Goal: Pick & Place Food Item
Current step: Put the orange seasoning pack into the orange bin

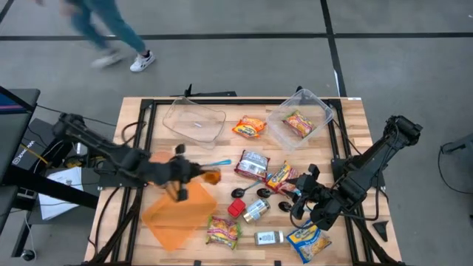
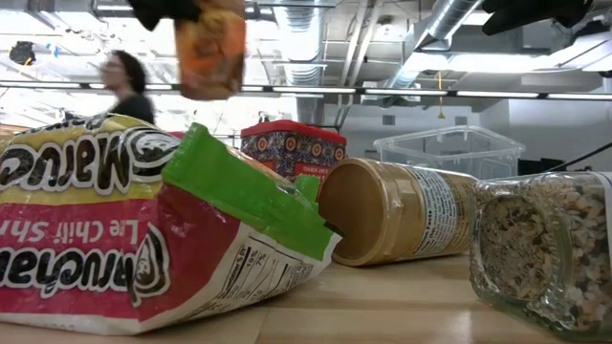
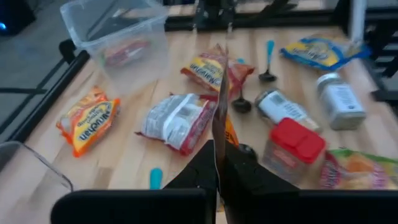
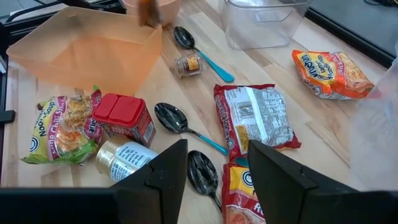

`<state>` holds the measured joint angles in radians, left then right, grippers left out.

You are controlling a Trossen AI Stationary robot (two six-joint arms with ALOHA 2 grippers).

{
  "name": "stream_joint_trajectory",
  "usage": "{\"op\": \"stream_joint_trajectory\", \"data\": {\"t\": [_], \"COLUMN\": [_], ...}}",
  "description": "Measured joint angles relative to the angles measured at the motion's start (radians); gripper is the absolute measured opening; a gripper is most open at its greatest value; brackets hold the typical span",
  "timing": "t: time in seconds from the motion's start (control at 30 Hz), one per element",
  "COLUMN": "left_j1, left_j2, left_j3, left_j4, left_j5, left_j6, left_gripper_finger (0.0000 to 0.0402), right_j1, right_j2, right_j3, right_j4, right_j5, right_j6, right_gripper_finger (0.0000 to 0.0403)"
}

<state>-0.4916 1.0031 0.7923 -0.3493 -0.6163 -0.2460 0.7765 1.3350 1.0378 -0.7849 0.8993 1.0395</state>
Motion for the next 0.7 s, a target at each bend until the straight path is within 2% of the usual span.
{"op": "stream_joint_trajectory", "data": {"t": [0.1,0.23,0.47,0.7], "left_j1": [-0.098,-0.222,-0.412,-0.585], "left_j2": [-0.063,-0.09,-0.065,-0.012], "left_j3": [-0.028,-0.07,-0.123,-0.123], "left_j4": [-0.044,-0.169,-0.246,-0.254], "left_j5": [-0.102,-0.167,-0.174,-0.173], "left_j6": [-0.099,-0.312,-0.575,-0.647], "left_gripper_finger": [0.0,0.0,0.0,0.0], "right_j1": [0.0,0.0,0.002,-0.001], "right_j2": [0.0,-0.017,-0.048,-0.048], "right_j3": [0.0,0.0,0.0,0.0], "right_j4": [-0.004,-0.016,-0.015,-0.023], "right_j5": [0.0,0.006,0.052,0.053], "right_j6": [0.0,0.0,0.002,0.0], "right_gripper_finger": [0.0164,0.0164,0.0164,0.0164]}}
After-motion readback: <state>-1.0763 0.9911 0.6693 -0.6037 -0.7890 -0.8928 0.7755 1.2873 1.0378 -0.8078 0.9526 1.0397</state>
